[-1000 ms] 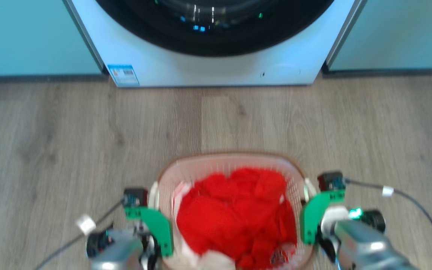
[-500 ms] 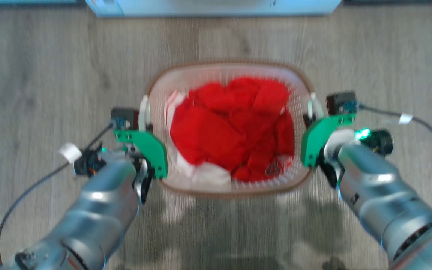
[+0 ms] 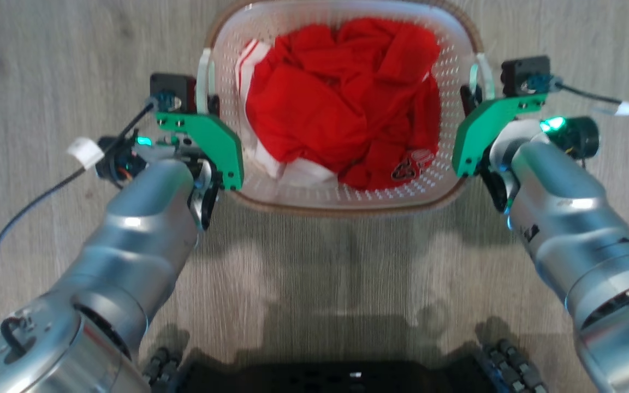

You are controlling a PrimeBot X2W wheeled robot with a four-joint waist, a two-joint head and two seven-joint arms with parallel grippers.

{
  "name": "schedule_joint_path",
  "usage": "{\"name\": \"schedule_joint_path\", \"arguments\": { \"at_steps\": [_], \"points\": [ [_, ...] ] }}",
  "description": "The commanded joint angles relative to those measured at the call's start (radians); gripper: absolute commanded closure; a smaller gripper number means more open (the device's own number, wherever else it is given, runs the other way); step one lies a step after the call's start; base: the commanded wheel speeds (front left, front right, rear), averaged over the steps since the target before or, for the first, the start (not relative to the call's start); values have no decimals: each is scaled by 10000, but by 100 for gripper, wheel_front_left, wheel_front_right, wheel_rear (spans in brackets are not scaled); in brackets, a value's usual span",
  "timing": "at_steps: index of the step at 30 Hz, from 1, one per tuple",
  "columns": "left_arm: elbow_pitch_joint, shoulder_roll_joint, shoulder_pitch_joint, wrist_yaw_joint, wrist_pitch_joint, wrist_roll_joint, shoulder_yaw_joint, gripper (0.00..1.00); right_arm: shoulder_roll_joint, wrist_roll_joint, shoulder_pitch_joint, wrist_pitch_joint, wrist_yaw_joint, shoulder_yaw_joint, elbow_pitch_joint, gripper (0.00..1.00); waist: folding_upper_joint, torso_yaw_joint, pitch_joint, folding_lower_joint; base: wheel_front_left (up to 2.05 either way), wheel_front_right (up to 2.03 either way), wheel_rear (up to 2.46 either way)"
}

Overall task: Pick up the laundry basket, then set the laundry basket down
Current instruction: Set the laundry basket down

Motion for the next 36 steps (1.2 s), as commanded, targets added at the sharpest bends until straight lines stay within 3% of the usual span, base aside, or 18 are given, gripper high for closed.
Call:
{"name": "schedule_joint_path", "arguments": {
  "at_steps": [1, 19, 36],
  "points": [
    [-1, 302, -283, 154, -132, 98, 218, 100, 30, -238, 216, -121, 14, 8, -65, 100, 0, 10, 380, -2, 0, 0, 0],
    [-549, 302, -337, 254, -135, 772, 734, 100, 101, -2650, 126, -113, 14, -2377, -64, 100, 0, 116, 1325, -2, 0, 0, 0],
    [-680, 302, -323, 210, -135, 859, 747, 100, 105, -2928, 126, -147, 14, -2631, -64, 100, 0, 146, 1543, -2, 0, 0, 0]
  ]
}}
